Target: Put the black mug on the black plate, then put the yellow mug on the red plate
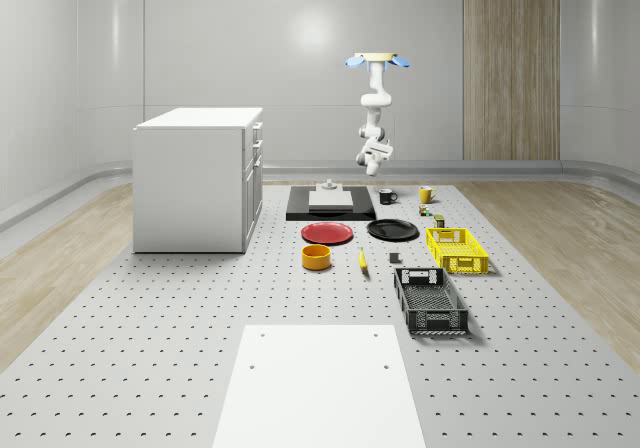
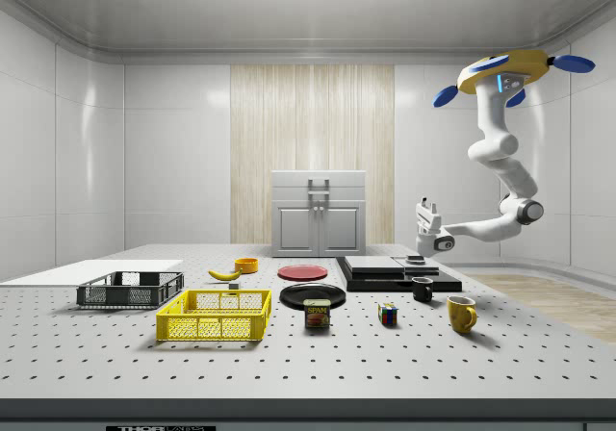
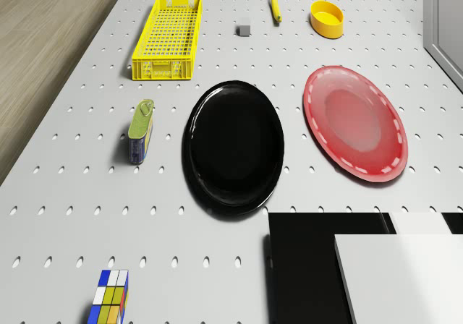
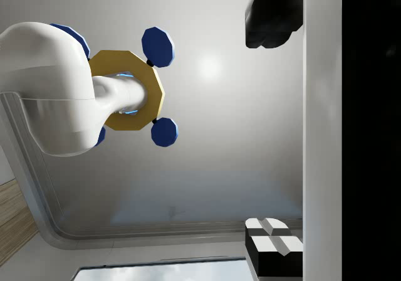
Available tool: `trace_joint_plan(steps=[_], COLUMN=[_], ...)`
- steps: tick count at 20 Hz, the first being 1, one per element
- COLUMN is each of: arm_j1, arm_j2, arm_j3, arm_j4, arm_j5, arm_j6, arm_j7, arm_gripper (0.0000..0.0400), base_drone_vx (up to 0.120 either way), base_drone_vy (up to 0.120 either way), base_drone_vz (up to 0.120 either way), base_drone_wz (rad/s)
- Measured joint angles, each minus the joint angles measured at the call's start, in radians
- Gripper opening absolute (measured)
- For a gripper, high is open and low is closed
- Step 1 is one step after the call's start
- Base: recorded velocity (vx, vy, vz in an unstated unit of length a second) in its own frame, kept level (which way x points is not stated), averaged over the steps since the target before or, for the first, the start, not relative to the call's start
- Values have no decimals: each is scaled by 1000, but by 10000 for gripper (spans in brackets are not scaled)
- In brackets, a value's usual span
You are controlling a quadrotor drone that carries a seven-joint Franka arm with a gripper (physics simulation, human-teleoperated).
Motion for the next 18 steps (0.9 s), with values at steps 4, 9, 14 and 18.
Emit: trace_joint_plan(steps=[4, 9, 14, 18], arm_j1=[-51, -171, -388, -602], arm_j2=[-15, -65, -137, -190], arm_j3=[154, 452, 739, 889], arm_j4=[-61, -283, -595, -735], arm_j5=[-223, -696, -1244, -1533], arm_j6=[11, 31, -10, -102], arm_j7=[34, 137, 341, 506], arm_gripper=[400, 400, 400, 400], base_drone_vx=[30, 0, 0, 0], base_drone_vy=[0, 0, 0, 0], base_drone_vz=[-70, -120, -120, -120], base_drone_wz=[0, 0, 0, 0])
